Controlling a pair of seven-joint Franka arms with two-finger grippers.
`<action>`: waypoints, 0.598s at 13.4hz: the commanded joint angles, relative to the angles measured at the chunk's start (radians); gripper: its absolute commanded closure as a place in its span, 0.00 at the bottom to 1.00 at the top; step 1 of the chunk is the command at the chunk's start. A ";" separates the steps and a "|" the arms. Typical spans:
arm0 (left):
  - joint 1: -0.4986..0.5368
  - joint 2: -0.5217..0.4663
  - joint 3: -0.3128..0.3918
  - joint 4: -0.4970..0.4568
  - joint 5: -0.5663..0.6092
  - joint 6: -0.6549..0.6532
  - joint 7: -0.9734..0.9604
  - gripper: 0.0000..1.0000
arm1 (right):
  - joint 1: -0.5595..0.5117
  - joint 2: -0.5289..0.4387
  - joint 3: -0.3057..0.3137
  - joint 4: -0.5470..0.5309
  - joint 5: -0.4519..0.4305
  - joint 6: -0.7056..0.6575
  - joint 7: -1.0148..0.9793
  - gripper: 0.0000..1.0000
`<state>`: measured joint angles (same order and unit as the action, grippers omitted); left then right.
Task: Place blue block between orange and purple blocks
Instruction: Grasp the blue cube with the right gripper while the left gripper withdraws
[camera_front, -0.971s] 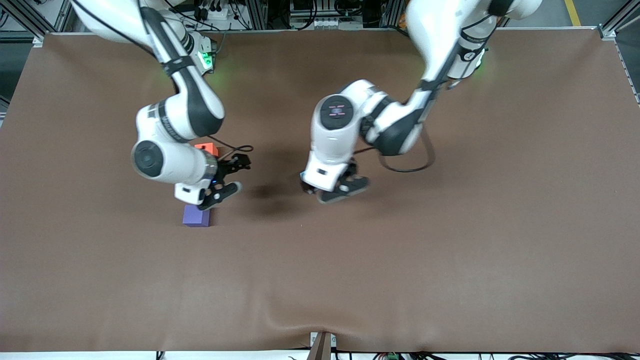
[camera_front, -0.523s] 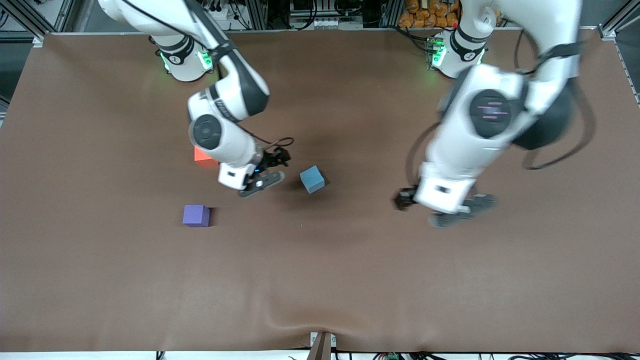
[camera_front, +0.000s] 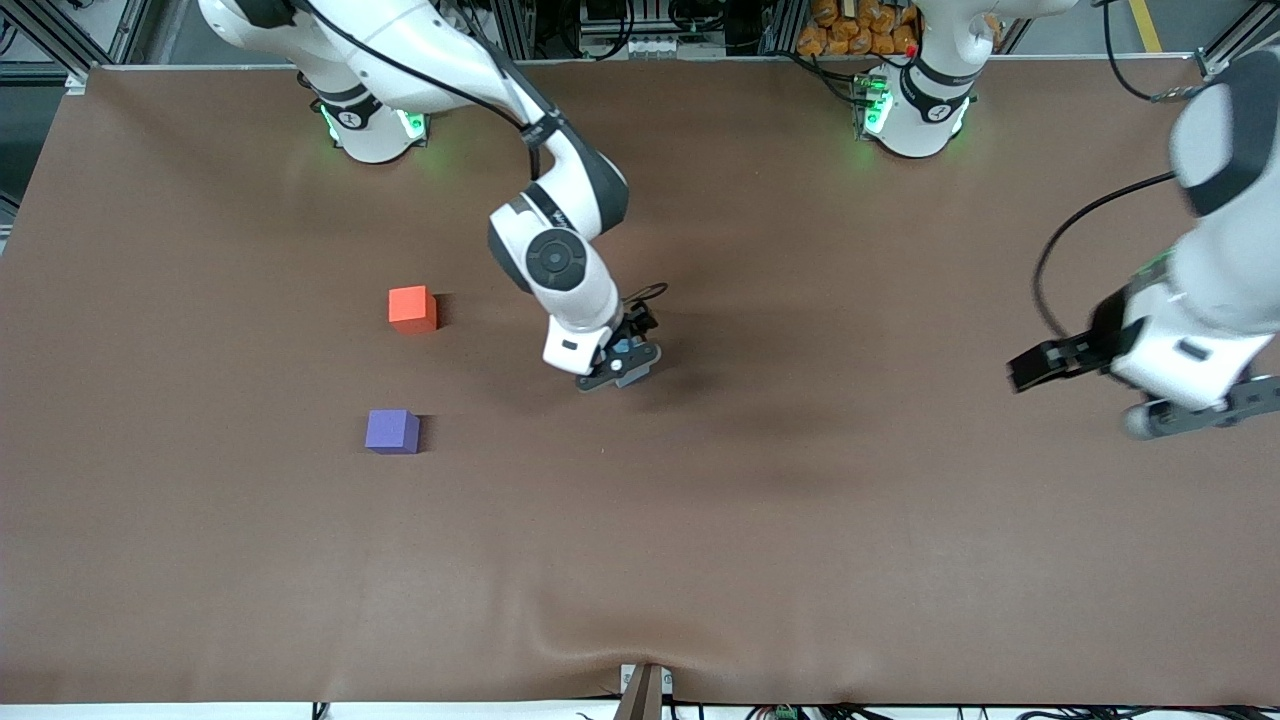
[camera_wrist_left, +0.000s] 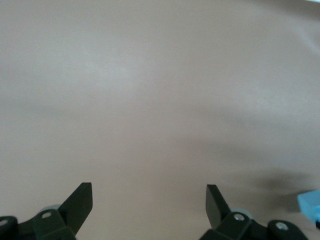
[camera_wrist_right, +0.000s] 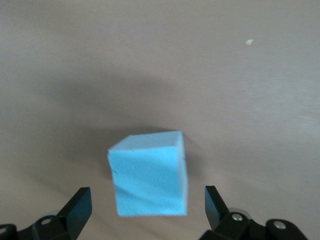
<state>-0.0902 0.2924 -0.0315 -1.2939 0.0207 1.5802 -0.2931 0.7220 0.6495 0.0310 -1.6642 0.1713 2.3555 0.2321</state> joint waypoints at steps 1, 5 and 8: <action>0.072 -0.074 -0.016 -0.057 -0.008 -0.029 0.122 0.00 | 0.017 0.039 -0.011 0.032 -0.021 0.024 0.035 0.00; 0.093 -0.180 -0.015 -0.163 -0.005 -0.003 0.167 0.00 | 0.017 0.059 -0.014 0.032 -0.067 0.054 0.035 0.00; 0.087 -0.285 -0.016 -0.315 -0.004 0.092 0.167 0.00 | 0.017 0.059 -0.014 0.032 -0.067 0.054 0.059 0.78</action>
<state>-0.0062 0.1071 -0.0383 -1.4757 0.0194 1.6102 -0.1380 0.7328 0.6920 0.0213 -1.6576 0.1299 2.4052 0.2499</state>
